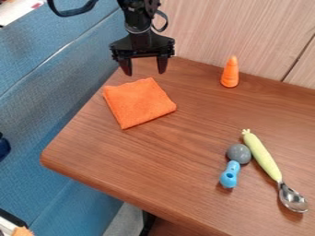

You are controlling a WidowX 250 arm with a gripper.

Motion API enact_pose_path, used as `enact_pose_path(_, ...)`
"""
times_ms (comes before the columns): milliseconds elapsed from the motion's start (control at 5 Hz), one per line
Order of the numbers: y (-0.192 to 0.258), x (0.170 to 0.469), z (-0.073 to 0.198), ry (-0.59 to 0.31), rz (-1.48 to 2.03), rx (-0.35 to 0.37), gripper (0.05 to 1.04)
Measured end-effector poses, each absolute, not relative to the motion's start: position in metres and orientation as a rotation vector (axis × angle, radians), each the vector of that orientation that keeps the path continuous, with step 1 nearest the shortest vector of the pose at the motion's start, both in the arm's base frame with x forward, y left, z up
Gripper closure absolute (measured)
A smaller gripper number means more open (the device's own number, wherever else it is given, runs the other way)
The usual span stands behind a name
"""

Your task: Move the yellow spoon and place it on the orange towel

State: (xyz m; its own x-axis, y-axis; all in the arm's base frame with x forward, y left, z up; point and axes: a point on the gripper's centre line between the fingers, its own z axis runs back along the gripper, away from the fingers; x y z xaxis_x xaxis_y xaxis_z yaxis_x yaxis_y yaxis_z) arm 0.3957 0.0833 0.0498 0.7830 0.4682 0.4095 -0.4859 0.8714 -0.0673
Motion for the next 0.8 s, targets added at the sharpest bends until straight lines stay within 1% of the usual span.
enact_pose_path(200, 0.081, 0.392, 0.036, -0.391, 0.520, 0.038, 0.083)
enact_pose_path(400, 0.064, 0.388, 0.030, -0.345, 0.544, -0.031, 0.083)
enact_pose_path(600, 0.046, 0.381, 0.023, -0.318, 0.584, -0.050, 0.083)
enact_pose_path(800, 0.013, 0.381, 0.035, -0.315, 0.587, -0.056, 0.083)
